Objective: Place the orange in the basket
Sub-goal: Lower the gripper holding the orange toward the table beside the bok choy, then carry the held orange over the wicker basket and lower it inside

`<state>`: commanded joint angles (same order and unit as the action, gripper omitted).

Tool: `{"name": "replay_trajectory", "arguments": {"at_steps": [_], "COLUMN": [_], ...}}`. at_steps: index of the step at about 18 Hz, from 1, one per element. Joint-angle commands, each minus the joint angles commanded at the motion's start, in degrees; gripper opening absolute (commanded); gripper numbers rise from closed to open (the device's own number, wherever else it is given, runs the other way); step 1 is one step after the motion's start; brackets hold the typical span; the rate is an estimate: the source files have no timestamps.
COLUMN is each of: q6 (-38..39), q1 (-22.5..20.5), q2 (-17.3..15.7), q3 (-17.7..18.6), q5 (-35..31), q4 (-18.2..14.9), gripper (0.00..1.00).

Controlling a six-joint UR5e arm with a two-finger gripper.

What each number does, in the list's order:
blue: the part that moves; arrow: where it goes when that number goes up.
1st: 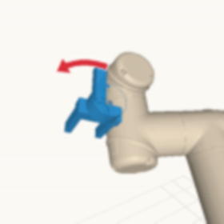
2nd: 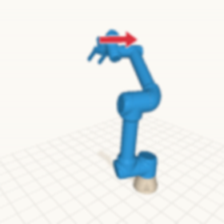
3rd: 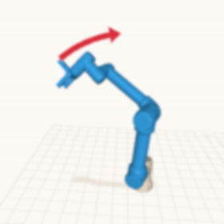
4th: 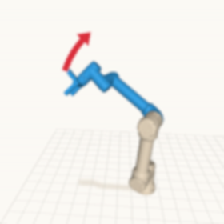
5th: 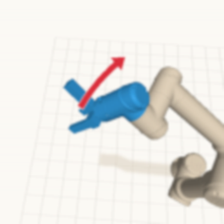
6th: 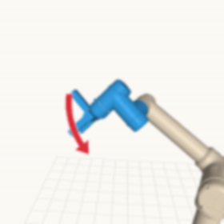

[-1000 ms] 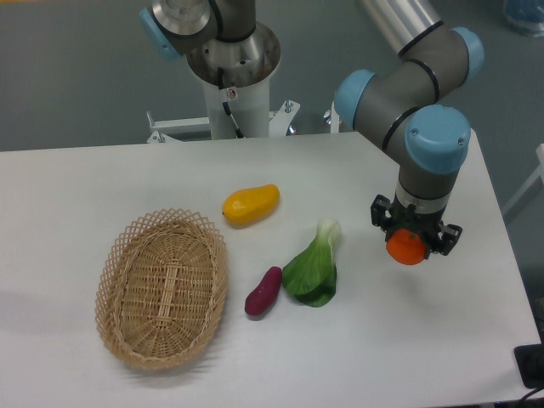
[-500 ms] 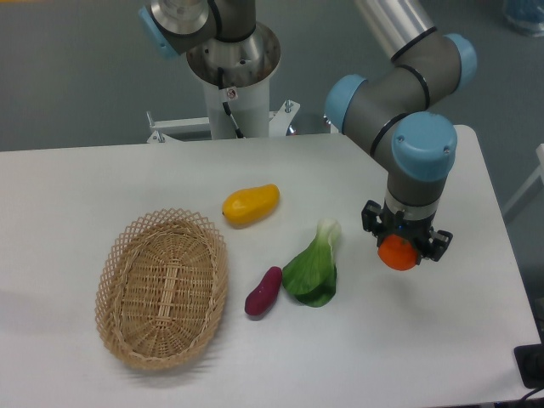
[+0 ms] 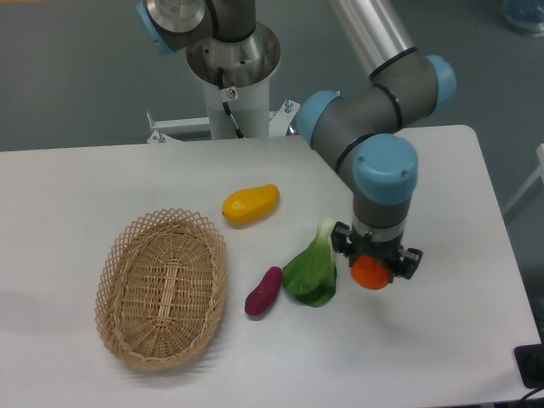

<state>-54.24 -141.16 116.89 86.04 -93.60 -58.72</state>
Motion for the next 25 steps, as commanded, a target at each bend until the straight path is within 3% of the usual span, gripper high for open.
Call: {"name": "replay_trajectory", "arguments": {"at_steps": [5,7,9,12,20,25], "q6": [0.5,0.6,2.9,4.3,10.0,10.3], "q1": [4.3,6.3,7.9,11.1,17.7,21.8], "q2": [0.4,0.3,-0.3,-1.6,-1.1,-0.7], "q3": [1.4,4.6,6.9,7.6,7.8,10.7], "q5": [0.1,0.0,0.3,1.1,2.0,1.9], "q4": [3.5,9.4,12.1,12.2,12.2,12.3], "gripper": [0.48,0.48,0.49,0.49,0.49,0.48]}}
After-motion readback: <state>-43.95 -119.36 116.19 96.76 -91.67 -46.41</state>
